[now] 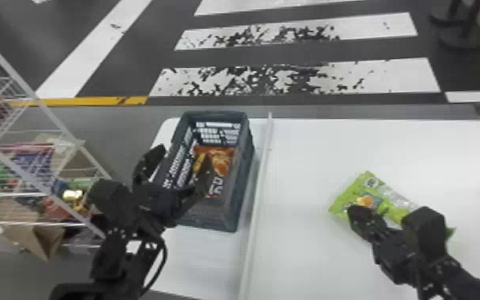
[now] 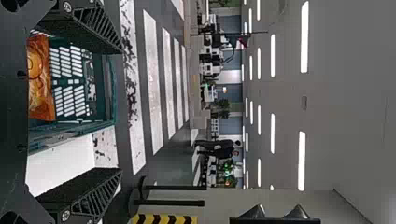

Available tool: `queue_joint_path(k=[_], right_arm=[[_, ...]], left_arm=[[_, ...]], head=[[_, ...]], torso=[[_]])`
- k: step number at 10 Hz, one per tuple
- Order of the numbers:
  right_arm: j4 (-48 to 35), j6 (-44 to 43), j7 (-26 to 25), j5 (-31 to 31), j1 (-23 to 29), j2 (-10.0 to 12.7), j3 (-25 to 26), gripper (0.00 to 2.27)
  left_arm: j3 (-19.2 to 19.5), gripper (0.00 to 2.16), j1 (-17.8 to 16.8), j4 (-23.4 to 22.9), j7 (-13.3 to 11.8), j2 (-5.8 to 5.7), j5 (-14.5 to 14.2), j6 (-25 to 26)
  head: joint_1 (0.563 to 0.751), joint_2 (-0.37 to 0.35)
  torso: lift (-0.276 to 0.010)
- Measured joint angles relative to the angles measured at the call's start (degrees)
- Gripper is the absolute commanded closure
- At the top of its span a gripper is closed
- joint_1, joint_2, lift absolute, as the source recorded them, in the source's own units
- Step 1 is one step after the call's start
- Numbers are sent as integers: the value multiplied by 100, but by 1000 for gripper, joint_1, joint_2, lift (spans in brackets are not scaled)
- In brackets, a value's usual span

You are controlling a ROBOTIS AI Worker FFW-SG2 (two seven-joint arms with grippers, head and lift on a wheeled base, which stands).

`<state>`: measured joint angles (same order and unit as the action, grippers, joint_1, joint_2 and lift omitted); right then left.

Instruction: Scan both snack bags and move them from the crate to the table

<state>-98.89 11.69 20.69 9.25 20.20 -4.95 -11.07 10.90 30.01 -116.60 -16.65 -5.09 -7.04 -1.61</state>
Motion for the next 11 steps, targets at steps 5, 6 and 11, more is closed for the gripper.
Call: queue_joint_path(k=[5,6,11], right_arm=[[985,505,118,313,-900,-1,-328,2253],[1144,527,112,337,-1048,-1,-333,2256],[1795,605,57,459,-1647,-29,-246,2256]], left_arm=[[9,130,-41,146,-73,-1,-147,-1],[9,130,-40,153,-75,0,-149,-1],[-20,134,-39,207,-98,0,-167,-1]], head=[[695,268],[695,263],[695,219]], torso=[[-35],[-35],[-35]])
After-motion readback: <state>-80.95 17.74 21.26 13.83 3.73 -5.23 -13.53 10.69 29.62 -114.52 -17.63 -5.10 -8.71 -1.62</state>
